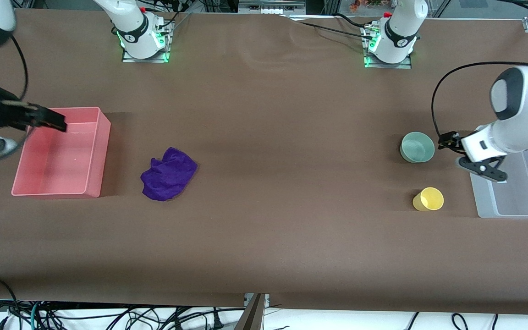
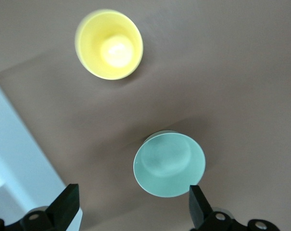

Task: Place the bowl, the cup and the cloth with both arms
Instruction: 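Grasp the green bowl with the left gripper while the right gripper reaches the cloth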

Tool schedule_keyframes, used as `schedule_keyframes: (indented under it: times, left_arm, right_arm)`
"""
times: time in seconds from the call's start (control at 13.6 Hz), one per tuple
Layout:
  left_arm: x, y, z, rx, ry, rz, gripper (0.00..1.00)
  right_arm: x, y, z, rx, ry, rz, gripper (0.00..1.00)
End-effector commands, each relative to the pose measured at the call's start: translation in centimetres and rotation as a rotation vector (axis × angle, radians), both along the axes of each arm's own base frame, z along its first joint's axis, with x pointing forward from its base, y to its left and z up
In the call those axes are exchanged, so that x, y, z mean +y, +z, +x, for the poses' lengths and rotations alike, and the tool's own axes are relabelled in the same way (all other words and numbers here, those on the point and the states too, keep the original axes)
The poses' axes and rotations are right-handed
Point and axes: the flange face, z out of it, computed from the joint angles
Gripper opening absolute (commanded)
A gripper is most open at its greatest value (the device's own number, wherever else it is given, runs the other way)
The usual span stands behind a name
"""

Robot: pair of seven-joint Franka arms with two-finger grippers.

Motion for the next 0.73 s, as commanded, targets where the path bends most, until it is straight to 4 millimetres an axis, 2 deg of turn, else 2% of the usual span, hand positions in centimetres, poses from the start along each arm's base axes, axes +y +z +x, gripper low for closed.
schedule_keyframes:
  times: [0.0,0.07,0.22,0.29,0.44,0.59,0.66]
  left_arm:
    - [0.7,-5.9,-3.2,-0.067,-0.158,-0.018,1.0]
    - [0.9,-8.0,-4.0,-0.087,-0.199,-0.025,0.98]
    - [1.3,-11.1,-4.7,-0.063,-0.225,-0.043,0.82]
    - [1.2,-12.4,-5.0,-0.041,-0.238,-0.053,0.63]
    - [1.1,-13.5,-5.0,-0.035,-0.297,-0.067,0.0]
    - [1.1,-14.0,-4.7,-0.031,-0.3,-0.07,0.0]
    - [1.0,-13.7,-4.6,-0.038,-0.305,-0.069,0.0]
  right_arm:
    - [4.8,-6.4,2.1,0.069,0.07,0.002,1.0]
    - [6.0,-8.0,2.6,0.07,0.087,0.005,1.0]
    - [9.4,-12.1,3.2,0.079,0.134,0.01,1.0]
    - [10.5,-14.2,3.4,0.073,0.149,0.013,1.0]
    - [11.3,-19.2,3.0,0.048,0.121,0.016,1.0]
    - [11.4,-24.4,2.0,0.013,0.113,0.026,1.0]
    - [11.2,-26.4,1.8,0.003,0.112,0.032,1.0]
